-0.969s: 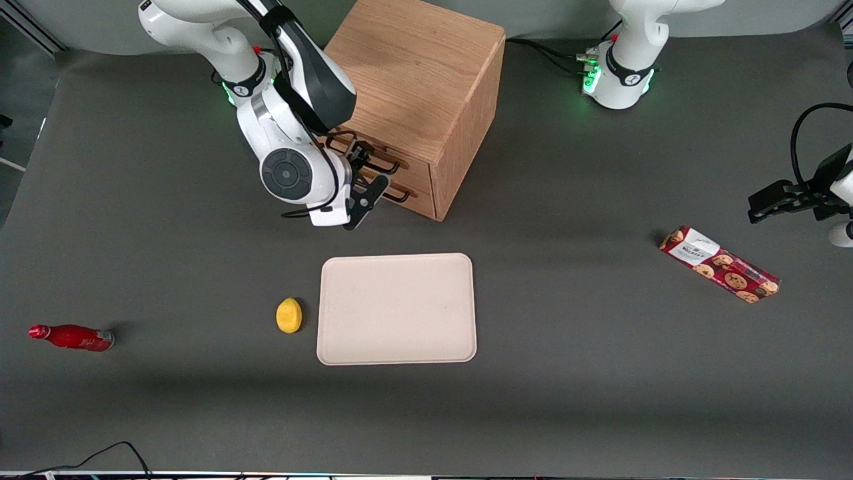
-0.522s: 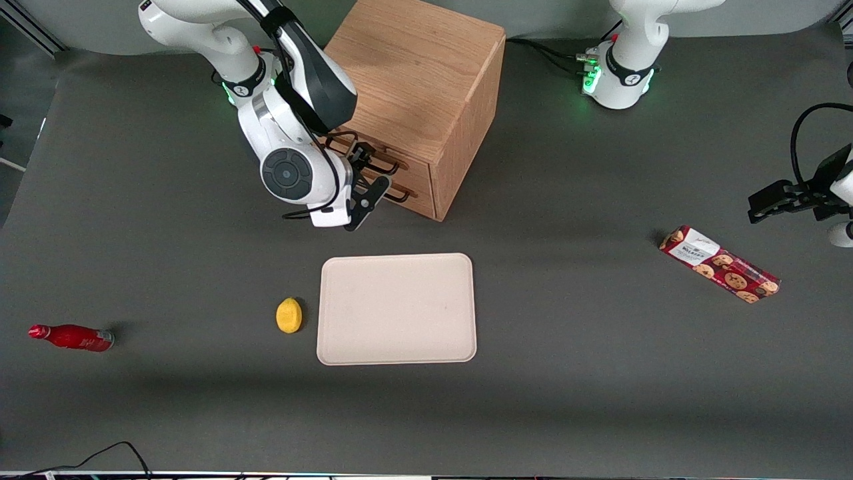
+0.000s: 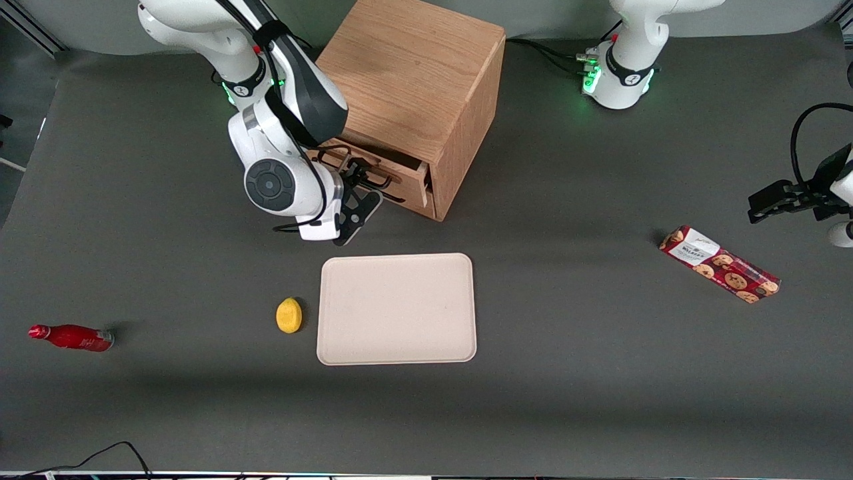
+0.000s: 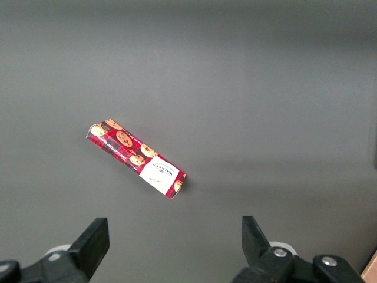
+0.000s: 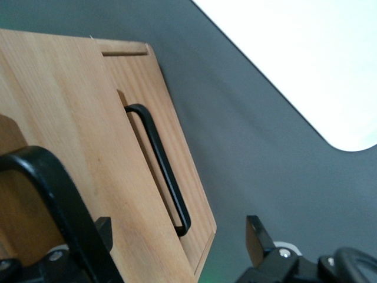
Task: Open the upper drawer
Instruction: 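Pull the upper drawer outward by its handle with the right gripper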
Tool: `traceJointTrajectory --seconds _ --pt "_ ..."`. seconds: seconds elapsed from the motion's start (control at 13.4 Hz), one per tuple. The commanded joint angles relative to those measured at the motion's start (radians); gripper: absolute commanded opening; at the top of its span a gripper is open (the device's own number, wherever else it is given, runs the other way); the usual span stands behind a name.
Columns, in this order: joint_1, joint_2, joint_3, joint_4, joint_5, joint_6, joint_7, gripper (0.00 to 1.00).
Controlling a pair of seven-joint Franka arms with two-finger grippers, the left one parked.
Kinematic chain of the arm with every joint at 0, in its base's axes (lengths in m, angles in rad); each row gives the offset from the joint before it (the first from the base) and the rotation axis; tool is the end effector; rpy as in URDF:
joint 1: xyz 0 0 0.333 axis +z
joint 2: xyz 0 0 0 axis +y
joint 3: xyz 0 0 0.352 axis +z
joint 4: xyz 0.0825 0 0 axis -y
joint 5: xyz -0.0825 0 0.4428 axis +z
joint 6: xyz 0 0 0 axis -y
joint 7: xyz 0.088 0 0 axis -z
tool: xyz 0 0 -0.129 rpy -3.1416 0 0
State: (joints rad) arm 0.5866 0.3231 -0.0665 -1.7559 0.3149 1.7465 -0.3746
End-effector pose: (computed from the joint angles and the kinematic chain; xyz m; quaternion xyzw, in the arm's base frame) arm 0.5547 0.3606 0.3510 -0.9024 -0.3747 0.1723 0.1250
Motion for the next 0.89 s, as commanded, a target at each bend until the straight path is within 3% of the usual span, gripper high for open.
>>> traceJointTrajectory --seconds 0.0,0.82 --pt "-0.03 0.036 0.001 0.045 0.01 0.005 -0.072 1.0" --pt "-0.108 0.094 0.001 0.121 0.02 0.004 -0.145 1.0"
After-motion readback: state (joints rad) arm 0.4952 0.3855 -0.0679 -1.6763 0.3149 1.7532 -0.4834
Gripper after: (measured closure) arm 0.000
